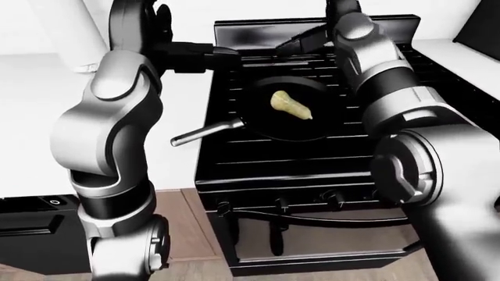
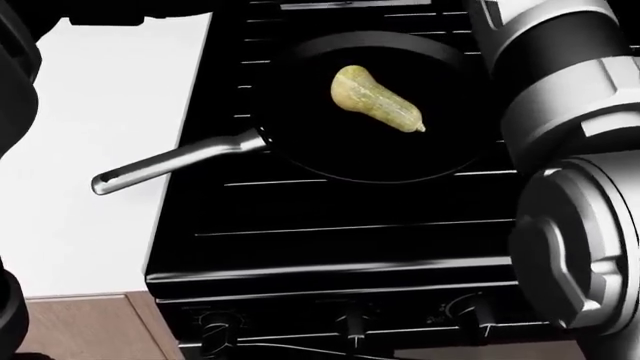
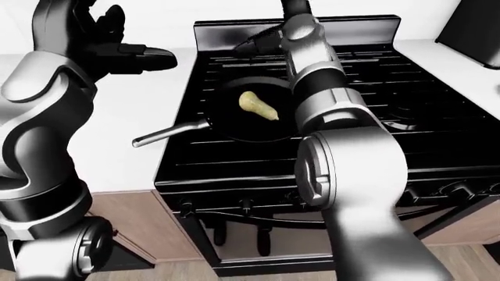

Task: Pick the squash from the plate and place it in the pan.

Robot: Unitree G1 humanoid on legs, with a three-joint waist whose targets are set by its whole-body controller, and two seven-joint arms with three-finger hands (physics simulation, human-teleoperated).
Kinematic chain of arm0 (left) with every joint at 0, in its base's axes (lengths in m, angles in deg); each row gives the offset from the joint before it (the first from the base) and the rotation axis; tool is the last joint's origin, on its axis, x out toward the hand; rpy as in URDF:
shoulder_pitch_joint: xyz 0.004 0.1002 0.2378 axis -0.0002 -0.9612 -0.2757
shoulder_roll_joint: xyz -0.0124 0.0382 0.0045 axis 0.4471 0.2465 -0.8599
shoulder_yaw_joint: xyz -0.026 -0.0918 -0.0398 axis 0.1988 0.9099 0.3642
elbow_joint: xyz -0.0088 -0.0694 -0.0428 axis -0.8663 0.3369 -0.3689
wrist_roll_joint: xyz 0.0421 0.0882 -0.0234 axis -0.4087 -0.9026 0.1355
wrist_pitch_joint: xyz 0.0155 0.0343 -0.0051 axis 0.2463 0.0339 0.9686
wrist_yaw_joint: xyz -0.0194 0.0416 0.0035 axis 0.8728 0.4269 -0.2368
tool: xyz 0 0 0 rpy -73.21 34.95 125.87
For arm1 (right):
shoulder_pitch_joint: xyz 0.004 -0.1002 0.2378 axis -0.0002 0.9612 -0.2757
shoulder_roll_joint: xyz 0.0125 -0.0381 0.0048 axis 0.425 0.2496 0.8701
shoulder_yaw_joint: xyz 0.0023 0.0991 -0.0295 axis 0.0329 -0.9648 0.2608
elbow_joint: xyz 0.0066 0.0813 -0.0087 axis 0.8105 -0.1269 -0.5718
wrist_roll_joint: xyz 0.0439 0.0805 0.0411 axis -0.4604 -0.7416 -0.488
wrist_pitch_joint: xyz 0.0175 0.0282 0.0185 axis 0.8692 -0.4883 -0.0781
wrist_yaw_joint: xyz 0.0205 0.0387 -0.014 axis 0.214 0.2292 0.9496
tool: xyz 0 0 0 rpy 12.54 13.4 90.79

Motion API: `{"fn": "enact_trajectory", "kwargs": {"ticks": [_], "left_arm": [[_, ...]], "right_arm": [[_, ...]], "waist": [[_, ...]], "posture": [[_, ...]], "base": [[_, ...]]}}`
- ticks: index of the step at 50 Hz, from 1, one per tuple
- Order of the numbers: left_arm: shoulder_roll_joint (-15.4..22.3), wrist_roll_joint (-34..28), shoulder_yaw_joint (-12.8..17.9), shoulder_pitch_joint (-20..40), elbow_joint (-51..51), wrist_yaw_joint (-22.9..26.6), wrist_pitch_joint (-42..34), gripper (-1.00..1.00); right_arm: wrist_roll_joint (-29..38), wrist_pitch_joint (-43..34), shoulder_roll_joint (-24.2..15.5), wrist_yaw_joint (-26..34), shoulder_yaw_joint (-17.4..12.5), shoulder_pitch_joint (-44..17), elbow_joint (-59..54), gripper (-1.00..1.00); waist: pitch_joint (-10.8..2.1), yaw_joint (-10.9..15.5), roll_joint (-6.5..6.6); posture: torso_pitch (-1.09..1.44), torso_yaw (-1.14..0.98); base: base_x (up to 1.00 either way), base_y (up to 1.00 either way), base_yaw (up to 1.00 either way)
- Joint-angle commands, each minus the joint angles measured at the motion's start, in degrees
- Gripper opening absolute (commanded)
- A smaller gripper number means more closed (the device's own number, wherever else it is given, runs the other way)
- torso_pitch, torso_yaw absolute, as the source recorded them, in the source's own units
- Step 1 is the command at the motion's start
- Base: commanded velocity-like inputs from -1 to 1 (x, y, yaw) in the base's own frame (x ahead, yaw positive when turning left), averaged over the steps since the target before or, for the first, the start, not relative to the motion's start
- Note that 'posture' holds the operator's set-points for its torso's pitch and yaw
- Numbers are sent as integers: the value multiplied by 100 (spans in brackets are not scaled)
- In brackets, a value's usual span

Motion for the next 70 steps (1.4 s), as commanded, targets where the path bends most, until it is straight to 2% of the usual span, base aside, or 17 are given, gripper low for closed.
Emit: {"fn": "enact_trajectory", "kwargs": {"ticks": [1,6,18,24,34,43,57,70], "left_arm": [[49,-26,55,200,-119,-21,179,100],[60,-14,115,252,-95,-91,208,100],[135,267,343,410,52,-600,494,100],[238,501,359,428,61,-816,577,100],[324,817,390,445,41,-1102,830,100],[429,1052,394,471,44,-1360,992,100],[583,1313,412,541,-27,-1682,1179,100],[669,1521,437,586,-114,-1877,1276,100]], "right_arm": [[-265,305,-76,-226,-15,-255,246,100],[-693,678,-199,-490,-71,-346,279,100],[-1442,1192,-438,-477,-12,-265,418,100],[-1557,1431,-574,-440,139,-254,499,100],[-1853,1793,-820,-438,175,-17,716,100],[-1786,1944,-807,-310,433,-4,1033,100],[-1931,1592,-723,-169,555,473,2284,100],[-1981,484,-629,-47,599,1164,4443,100]], "waist": [[-189,5,-3],[-185,3,-18],[-176,-7,-49],[-164,-4,-43],[-159,-4,-59],[-144,-12,-37],[-130,-11,-36],[-121,1,-24]], "posture": [[0,0],[0,0],[0,0],[0,0],[0,0],[0,0],[0,0],[0,0]], "base": [[0,0,0],[0,0,0],[0,0,0],[0,0,0],[0,0,0],[0,0,0],[0,0,0],[0,0,0]]}}
